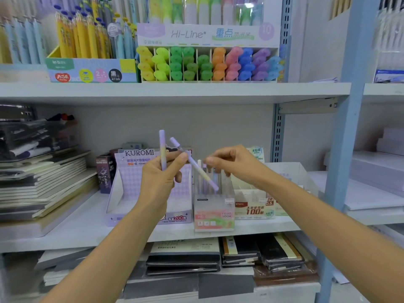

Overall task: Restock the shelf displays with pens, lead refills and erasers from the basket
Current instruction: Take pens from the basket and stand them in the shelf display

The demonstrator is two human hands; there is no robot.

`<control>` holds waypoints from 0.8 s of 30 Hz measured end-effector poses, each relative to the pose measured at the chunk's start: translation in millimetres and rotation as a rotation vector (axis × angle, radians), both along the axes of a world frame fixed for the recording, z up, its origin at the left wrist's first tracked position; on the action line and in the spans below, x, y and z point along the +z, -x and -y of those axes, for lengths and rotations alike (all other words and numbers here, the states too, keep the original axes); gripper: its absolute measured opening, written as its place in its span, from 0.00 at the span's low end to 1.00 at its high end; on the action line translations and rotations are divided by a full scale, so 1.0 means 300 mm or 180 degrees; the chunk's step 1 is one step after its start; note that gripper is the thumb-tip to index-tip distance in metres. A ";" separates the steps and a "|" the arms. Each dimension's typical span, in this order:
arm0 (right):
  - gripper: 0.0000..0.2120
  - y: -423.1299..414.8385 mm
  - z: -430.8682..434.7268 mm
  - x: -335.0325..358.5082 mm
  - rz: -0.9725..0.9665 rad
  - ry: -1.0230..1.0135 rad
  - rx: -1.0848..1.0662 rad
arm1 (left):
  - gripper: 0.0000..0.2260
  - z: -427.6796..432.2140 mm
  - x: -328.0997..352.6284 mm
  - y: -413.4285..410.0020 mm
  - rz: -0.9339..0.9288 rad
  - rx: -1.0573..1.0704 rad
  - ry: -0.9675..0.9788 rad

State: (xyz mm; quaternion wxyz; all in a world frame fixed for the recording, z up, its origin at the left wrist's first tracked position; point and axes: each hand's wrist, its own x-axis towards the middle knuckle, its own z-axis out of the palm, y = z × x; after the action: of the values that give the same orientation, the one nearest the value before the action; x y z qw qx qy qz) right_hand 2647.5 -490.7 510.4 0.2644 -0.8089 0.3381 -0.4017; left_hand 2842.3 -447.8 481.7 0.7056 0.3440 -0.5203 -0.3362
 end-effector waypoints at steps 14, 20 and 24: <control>0.05 -0.025 0.079 0.063 0.1101 0.0505 -0.0434 | 0.11 0.035 0.028 -0.014 0.0189 -0.0732 -0.0564; 0.04 -0.075 0.154 -0.043 0.0582 0.0269 -0.0842 | 0.12 0.040 -0.038 -0.061 0.0669 -0.0570 -0.0385; 0.05 -0.118 0.186 -0.075 0.0198 0.0539 -0.0914 | 0.12 0.045 -0.050 -0.074 0.0462 -0.0732 -0.0530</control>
State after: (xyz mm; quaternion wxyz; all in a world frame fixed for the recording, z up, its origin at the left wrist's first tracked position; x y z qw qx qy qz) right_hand 2682.8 -546.6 488.0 0.1455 -0.7589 0.4068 -0.4873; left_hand 2864.5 -461.4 466.6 0.5921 0.3628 -0.5763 -0.4310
